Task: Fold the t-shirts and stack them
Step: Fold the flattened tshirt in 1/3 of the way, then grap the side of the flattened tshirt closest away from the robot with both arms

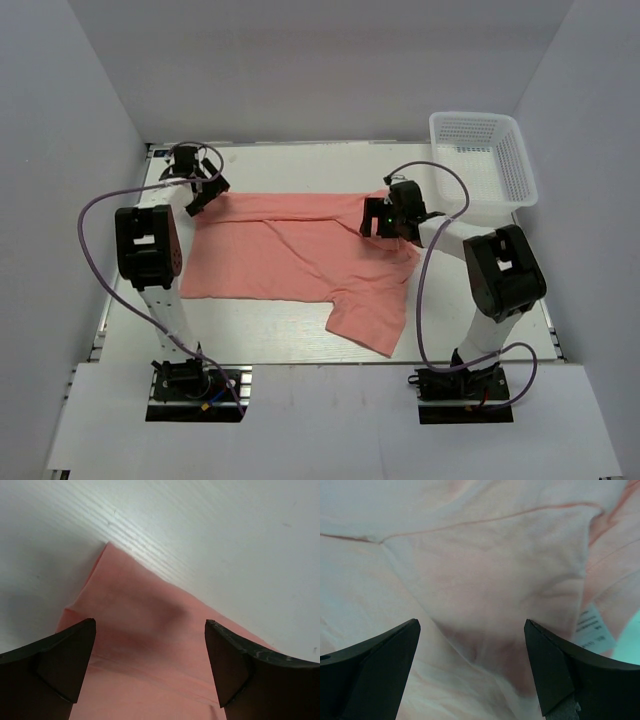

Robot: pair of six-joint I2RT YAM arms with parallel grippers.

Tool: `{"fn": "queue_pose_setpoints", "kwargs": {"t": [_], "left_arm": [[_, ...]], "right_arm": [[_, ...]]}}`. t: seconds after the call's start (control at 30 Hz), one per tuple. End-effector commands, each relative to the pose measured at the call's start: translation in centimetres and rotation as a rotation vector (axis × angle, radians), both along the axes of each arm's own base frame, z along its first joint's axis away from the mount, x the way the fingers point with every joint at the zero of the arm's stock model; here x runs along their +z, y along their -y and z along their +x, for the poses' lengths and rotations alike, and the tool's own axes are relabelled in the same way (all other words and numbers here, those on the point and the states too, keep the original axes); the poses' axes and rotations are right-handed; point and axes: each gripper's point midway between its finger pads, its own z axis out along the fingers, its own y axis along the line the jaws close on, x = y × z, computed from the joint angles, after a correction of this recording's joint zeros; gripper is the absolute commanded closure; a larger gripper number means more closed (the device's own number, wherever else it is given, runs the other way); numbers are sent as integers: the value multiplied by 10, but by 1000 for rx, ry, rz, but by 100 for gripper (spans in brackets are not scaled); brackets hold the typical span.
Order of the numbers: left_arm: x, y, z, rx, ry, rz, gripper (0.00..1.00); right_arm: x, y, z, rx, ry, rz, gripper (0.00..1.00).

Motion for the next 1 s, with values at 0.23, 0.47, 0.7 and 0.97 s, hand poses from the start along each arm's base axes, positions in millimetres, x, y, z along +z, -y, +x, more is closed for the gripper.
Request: {"fn": "queue_pose_setpoints", "kwargs": {"t": [0.23, 0.47, 0.7, 0.97], "left_arm": [[108, -21, -82, 177, 18, 45, 0], [31, -13, -223, 326, -300, 3, 0], [1, -36, -291, 579, -413, 96, 0], [-13, -45, -283, 626, -368, 85, 19]], "right_arm": [[106, 19, -36, -86, 192, 0, 10], [69, 37, -129, -132, 53, 54, 10], [56, 48, -182, -76, -13, 50, 10], [40, 43, -208, -26, -94, 63, 10]]}}
